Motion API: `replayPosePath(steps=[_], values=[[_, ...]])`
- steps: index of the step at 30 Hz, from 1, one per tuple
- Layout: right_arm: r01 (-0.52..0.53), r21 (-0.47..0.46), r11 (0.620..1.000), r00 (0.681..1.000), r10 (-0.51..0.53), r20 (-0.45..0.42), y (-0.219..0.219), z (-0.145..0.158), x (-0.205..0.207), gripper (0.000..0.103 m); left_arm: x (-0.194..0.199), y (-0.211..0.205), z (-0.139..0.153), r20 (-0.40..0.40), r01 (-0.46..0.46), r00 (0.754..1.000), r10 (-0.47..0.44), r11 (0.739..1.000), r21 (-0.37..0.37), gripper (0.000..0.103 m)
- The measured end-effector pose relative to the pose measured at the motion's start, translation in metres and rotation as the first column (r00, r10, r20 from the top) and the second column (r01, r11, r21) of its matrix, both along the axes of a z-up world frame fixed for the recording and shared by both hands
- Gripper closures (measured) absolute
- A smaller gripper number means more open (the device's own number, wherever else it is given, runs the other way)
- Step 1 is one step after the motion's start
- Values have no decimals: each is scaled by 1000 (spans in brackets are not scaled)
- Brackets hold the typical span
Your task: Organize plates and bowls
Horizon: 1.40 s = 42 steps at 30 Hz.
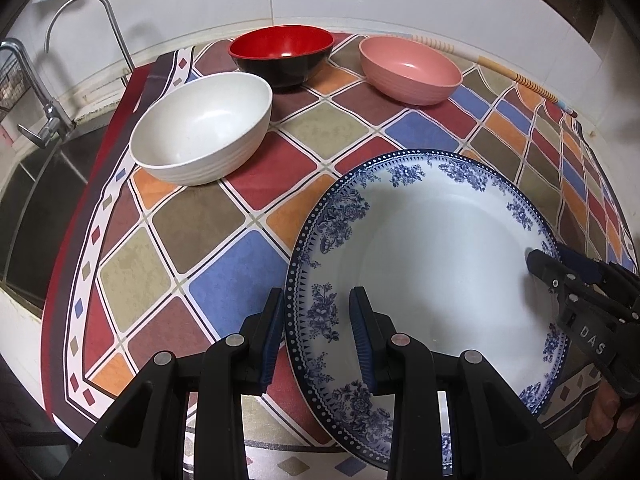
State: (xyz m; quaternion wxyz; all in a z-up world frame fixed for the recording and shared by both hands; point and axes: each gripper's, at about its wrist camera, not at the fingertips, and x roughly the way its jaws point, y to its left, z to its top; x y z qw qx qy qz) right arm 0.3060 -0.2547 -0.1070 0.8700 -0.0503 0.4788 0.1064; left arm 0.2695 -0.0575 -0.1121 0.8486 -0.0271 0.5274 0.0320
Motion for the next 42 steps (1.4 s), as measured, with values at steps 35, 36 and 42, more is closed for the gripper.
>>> replayPosePath(steps=[35, 36, 42], values=[[7, 37, 999, 1000, -8, 28, 2, 6, -2, 52, -5, -1, 25, 103, 11, 995, -11, 1000, 6, 48], [7, 44, 999, 999, -8, 34, 2, 9, -2, 52, -6, 0, 28, 112, 11, 994, -12, 1000, 7, 47], [9, 71, 997, 996, -15, 84, 9, 29, -6, 52, -8, 9, 43, 160, 17, 987, -19, 1000, 17, 46]])
